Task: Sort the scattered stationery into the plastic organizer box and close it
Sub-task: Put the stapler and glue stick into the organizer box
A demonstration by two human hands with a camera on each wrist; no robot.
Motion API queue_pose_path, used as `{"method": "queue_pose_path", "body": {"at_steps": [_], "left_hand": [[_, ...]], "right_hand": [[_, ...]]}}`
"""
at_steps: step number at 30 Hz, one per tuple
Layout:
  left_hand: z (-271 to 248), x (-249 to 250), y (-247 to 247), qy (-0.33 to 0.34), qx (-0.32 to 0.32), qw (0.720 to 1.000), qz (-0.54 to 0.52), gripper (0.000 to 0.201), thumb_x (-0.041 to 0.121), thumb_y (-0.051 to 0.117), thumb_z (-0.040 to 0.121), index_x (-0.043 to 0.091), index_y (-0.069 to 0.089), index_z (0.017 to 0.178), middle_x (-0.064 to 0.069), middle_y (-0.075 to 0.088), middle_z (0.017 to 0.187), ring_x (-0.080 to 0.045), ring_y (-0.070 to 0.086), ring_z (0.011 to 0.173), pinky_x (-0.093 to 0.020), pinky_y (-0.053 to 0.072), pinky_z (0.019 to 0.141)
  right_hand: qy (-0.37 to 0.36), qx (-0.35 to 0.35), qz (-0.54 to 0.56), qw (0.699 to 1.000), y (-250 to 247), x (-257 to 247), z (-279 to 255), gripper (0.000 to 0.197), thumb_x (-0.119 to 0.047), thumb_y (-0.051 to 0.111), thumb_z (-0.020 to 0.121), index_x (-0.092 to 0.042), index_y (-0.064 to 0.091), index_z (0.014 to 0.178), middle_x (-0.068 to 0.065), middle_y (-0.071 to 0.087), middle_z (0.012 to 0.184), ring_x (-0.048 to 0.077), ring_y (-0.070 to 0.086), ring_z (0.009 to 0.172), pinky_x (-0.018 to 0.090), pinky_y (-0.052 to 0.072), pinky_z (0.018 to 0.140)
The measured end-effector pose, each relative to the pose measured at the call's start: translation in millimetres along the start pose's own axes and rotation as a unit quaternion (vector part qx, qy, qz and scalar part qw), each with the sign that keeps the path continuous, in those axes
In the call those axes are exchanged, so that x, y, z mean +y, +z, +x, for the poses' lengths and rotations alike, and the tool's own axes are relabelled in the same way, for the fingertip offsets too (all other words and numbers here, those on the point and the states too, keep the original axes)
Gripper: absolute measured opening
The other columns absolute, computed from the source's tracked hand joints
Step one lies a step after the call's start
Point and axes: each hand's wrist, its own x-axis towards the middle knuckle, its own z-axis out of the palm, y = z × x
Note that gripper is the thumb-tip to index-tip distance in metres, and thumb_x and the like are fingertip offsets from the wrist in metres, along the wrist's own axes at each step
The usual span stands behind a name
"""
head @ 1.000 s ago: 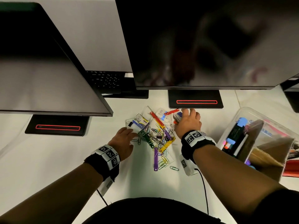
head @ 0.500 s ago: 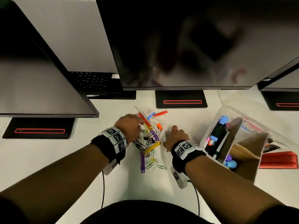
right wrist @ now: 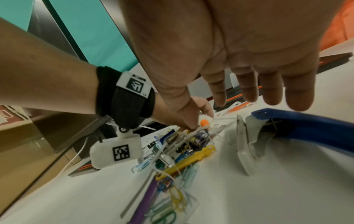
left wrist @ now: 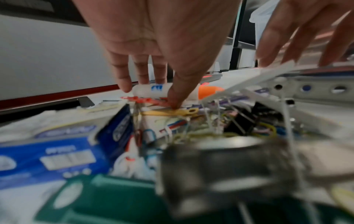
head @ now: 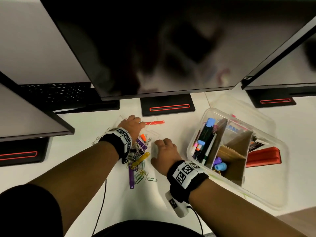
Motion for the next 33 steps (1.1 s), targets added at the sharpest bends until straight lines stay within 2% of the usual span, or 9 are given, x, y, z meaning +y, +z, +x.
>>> {"method": "queue_pose_path", "body": {"at_steps": [7,11,14,17,19,22,26,30,33], "left_hand": [[-10.7,-3.4,-13.7,-0.007,0.021,0.991,-0.133,0.026,0.015,0.055,0.086,0.023,0.059,0.111,-0.002,0.063,0.112,-0.021,0.048,0.109,-0.031,0.038,0.094],[-37.2,0.5,-24.9,-0.029,0.086,0.952,-0.291,0.032,0.014,0.069,0.08,0.018,0.065,0.111,-0.003,0.068,0.11,-0.018,0.059,0.098,-0.022,0.039,0.082],[-56.6,8.3,-33.7,-0.055,0.094,0.902,-0.418,0.032,0.015,0.073,0.077,0.023,0.066,0.107,0.0,0.068,0.102,-0.017,0.061,0.092,-0.019,0.045,0.074],[-66.2,12.0,-42.1,-0.061,0.094,0.888,-0.446,0.032,0.017,0.076,0.074,0.027,0.066,0.103,0.006,0.065,0.095,-0.011,0.058,0.089,-0.012,0.04,0.066],[-69.0,12.6,-45.8,-0.045,0.086,0.881,-0.463,0.032,0.016,0.077,0.073,0.03,0.065,0.099,0.008,0.065,0.093,-0.008,0.058,0.088,-0.014,0.043,0.071],[-70.0,11.5,-44.5,-0.042,0.066,0.885,-0.459,0.034,0.018,0.078,0.072,0.032,0.063,0.099,0.009,0.064,0.095,-0.007,0.059,0.088,-0.024,0.045,0.085],[-57.4,-22.1,-30.7,-0.117,0.061,0.952,-0.276,0.036,0.021,0.068,0.081,0.023,0.061,0.116,-0.001,0.056,0.124,-0.023,0.053,0.115,-0.032,0.041,0.1],[-50.1,-61.2,-10.6,-0.231,0.004,0.952,-0.198,0.049,0.003,0.057,0.08,0.022,0.053,0.124,-0.012,0.045,0.131,-0.032,0.053,0.113,-0.035,0.05,0.091],[-49.6,-65.3,-3.2,-0.249,0.007,0.945,-0.211,0.048,0.004,0.056,0.082,0.02,0.05,0.127,-0.012,0.047,0.131,-0.03,0.053,0.112,-0.035,0.05,0.09]], "right_hand": [[-0.053,0.066,0.088,0.993,-11.6,-11.9,-2.7,0.053,-0.011,0.052,0.088,-0.016,0.037,0.138,0.009,0.036,0.139,0.031,0.043,0.124,0.034,0.038,0.104],[-0.083,0.118,0.138,0.98,-25.9,-26.5,-0.4,0.052,-0.008,0.05,0.091,-0.016,0.034,0.141,0.011,0.036,0.142,0.028,0.046,0.125,0.032,0.038,0.106],[-0.101,0.148,0.157,0.971,-43.2,-33.9,-3.1,0.037,-0.009,0.048,0.094,-0.013,0.047,0.13,0.012,0.051,0.129,0.026,0.054,0.113,0.027,0.042,0.095],[-0.12,0.161,0.141,0.969,-57.6,-34.6,-7.1,0.024,-0.011,0.05,0.094,-0.01,0.057,0.117,0.013,0.064,0.111,0.026,0.059,0.101,0.029,0.045,0.085],[-0.13,0.155,0.132,0.971,-62.5,-32.8,-12.9,0.021,-0.014,0.052,0.093,-0.011,0.059,0.113,0.012,0.066,0.106,0.027,0.059,0.097,0.031,0.046,0.084],[-0.129,0.156,0.122,0.972,-68.1,-25.3,-22.6,0.018,-0.021,0.052,0.094,-0.012,0.06,0.107,0.01,0.066,0.101,0.025,0.059,0.093,0.032,0.048,0.082],[-0.111,0.206,0.165,0.958,-86.3,-4.6,-33.9,0.01,-0.023,0.054,0.093,-0.015,0.059,0.093,0.007,0.066,0.087,0.022,0.059,0.078,0.032,0.051,0.074],[-0.074,0.253,0.236,0.935,-101.0,21.4,-35.8,0.021,-0.02,0.057,0.09,-0.028,0.049,0.072,0.003,0.062,0.071,0.023,0.06,0.067,0.037,0.056,0.07],[-0.043,0.258,0.274,0.925,-102.9,31.5,-36.4,0.02,-0.021,0.058,0.09,-0.026,0.05,0.072,-0.004,0.059,0.065,0.02,0.06,0.063,0.033,0.054,0.063]]}}
